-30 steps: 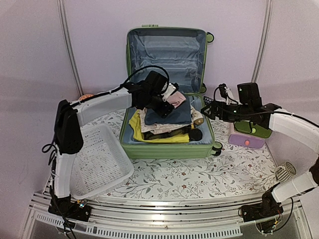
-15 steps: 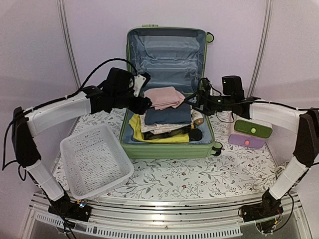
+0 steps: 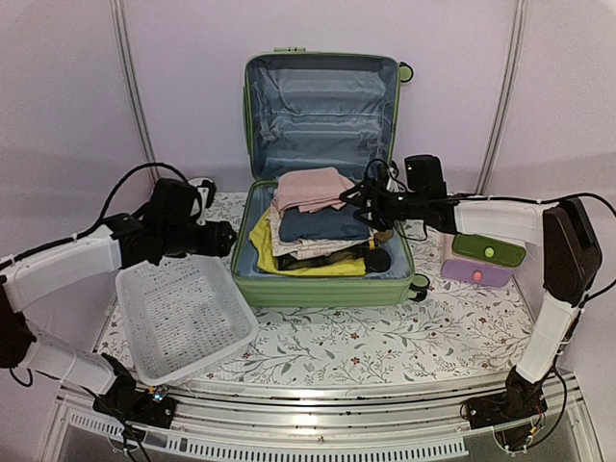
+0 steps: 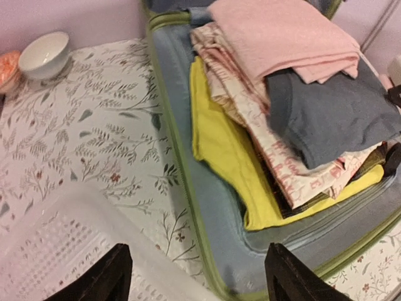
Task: Open, take out, and arrange the luggage
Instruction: Move the bin to the center of the board, then move the clothes to the opened luggage, then pick up the clothes from the opened luggage.
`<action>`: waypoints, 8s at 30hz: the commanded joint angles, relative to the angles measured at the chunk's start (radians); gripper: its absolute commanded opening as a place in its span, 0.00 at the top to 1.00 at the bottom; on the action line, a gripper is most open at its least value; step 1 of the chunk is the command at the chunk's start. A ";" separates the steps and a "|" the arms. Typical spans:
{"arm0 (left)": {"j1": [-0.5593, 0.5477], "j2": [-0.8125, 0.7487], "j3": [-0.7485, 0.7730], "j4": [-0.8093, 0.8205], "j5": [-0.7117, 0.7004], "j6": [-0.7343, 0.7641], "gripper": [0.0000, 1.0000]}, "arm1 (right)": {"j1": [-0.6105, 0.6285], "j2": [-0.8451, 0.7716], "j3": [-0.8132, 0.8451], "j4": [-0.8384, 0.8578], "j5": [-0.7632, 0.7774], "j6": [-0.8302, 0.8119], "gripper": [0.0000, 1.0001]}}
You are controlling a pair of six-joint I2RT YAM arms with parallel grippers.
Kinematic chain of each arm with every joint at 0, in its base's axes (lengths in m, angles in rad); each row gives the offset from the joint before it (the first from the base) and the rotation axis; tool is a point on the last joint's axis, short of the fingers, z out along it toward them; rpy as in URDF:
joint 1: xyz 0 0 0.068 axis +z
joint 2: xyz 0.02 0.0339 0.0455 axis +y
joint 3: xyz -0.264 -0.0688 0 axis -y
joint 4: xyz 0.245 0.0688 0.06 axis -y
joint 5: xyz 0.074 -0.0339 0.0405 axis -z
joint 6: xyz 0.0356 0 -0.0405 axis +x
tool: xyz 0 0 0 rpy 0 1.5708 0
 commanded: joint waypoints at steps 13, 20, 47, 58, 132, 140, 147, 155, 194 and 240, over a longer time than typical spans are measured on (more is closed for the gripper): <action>0.344 -0.034 -0.453 0.419 0.202 -0.487 0.45 | 0.041 0.015 0.018 0.066 0.125 0.089 0.24; 0.388 0.196 -0.430 0.620 0.253 -0.477 0.73 | 0.043 0.009 0.012 0.059 0.144 0.098 0.24; 0.352 0.167 -0.191 0.564 0.211 -0.254 0.43 | 0.043 -0.076 -0.028 0.022 0.166 0.027 0.24; 0.251 -0.081 -0.148 0.440 0.193 -0.131 0.39 | 0.046 0.086 0.100 0.091 0.148 0.146 0.27; -0.043 -0.114 -0.083 0.451 0.501 0.119 0.40 | 0.172 -0.428 -0.450 0.145 0.248 0.135 0.98; -0.080 -0.041 -0.045 0.438 0.509 0.143 0.42 | 0.151 -0.485 -0.575 0.110 0.190 0.065 0.94; -0.116 0.004 -0.046 0.436 0.482 0.130 0.41 | 0.148 -0.522 -0.555 -0.093 0.303 -0.078 0.32; -0.126 -0.003 -0.059 0.427 0.446 0.134 0.41 | 0.059 -0.473 -0.332 -0.326 0.256 -0.421 0.32; -0.101 0.026 -0.089 0.465 0.407 0.050 0.50 | 0.026 -0.110 0.225 -0.448 -0.044 -0.661 0.97; -0.067 0.095 -0.165 0.845 0.529 -0.031 0.45 | 0.035 -0.239 0.224 -0.463 -0.189 -0.573 0.97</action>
